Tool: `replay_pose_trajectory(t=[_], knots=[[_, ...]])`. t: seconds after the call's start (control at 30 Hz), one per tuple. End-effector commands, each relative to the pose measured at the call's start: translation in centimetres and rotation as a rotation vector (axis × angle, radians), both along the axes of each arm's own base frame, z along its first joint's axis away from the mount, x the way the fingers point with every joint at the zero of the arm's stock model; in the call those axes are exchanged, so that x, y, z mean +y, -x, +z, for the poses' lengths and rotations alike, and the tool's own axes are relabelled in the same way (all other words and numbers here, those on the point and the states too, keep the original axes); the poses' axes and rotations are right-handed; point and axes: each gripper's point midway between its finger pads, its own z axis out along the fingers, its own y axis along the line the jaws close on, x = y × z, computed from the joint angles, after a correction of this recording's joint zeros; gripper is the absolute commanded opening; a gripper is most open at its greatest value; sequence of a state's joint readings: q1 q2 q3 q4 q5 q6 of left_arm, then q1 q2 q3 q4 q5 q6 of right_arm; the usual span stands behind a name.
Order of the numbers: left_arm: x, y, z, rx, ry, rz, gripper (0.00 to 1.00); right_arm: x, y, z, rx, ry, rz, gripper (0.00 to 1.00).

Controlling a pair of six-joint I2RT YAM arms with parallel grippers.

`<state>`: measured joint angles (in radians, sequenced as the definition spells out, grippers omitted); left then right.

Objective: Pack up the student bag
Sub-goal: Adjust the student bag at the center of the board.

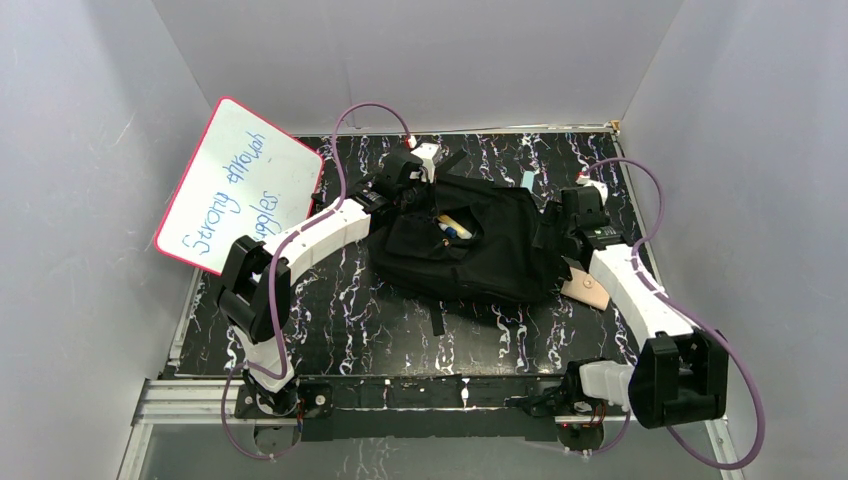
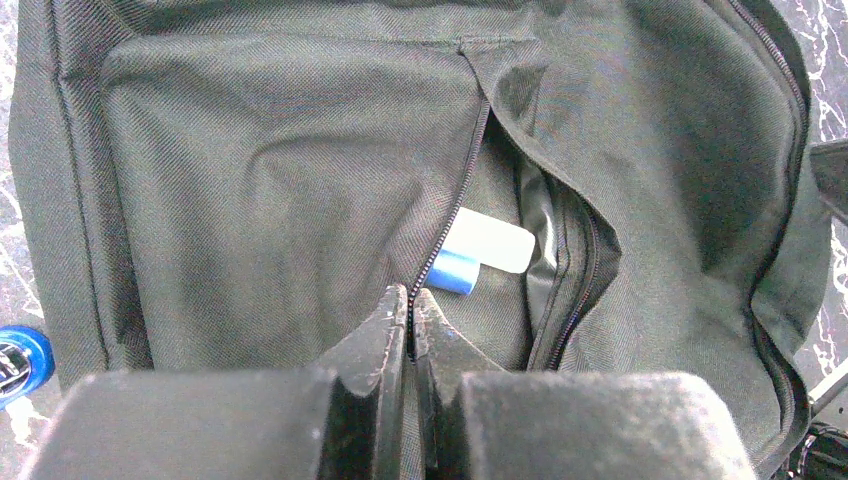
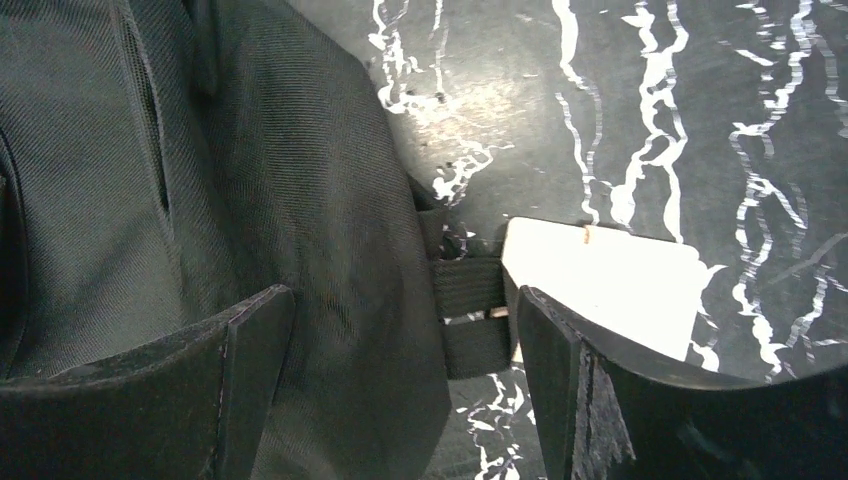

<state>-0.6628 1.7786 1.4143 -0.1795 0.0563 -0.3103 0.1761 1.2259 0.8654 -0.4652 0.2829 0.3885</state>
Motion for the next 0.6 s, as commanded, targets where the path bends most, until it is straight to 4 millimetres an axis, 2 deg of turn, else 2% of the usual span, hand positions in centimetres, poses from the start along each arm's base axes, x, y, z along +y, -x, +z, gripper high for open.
replay_pose_trajectory(t=[0.0, 0.07, 0.13, 0.2, 0.27, 0.33, 0.47, 0.57], knots=[[0.4, -0.3, 1.6, -0.028, 0.02, 0.007, 0.0, -2.3, -0.5, 5.3, -0.143, 0.075, -0.084, 0.9], [0.4, -0.3, 1.6, -0.029, 0.019, 0.006, 0.0, -2.4, -0.6, 7.6, -0.211, 0.071, -0.087, 0.91], [0.4, -0.4, 1.5, -0.028, 0.019, 0.006, 0.0, -1.2, -0.8, 9.4, -0.283, 0.018, -0.026, 0.91], [0.4, -0.4, 1.3, -0.025, 0.017, 0.006, 0.0, 0.9, -1.2, 9.9, -0.317, -0.056, 0.07, 0.9], [0.4, -0.3, 1.2, -0.021, 0.016, 0.004, 0.0, 2.6, -1.4, 8.8, -0.297, -0.107, 0.154, 0.9], [0.4, -0.4, 1.2, -0.022, 0.014, 0.005, 0.0, 3.3, -1.6, 6.7, -0.224, -0.121, 0.178, 0.9], [0.5, -0.4, 1.2, -0.026, 0.01, 0.006, 0.0, 2.3, -1.6, 2.7, -0.073, -0.075, 0.125, 0.9], [0.4, -0.3, 1.2, -0.023, 0.013, 0.003, 0.0, 2.3, -1.8, 1.5, -0.047, -0.065, 0.127, 0.87]])
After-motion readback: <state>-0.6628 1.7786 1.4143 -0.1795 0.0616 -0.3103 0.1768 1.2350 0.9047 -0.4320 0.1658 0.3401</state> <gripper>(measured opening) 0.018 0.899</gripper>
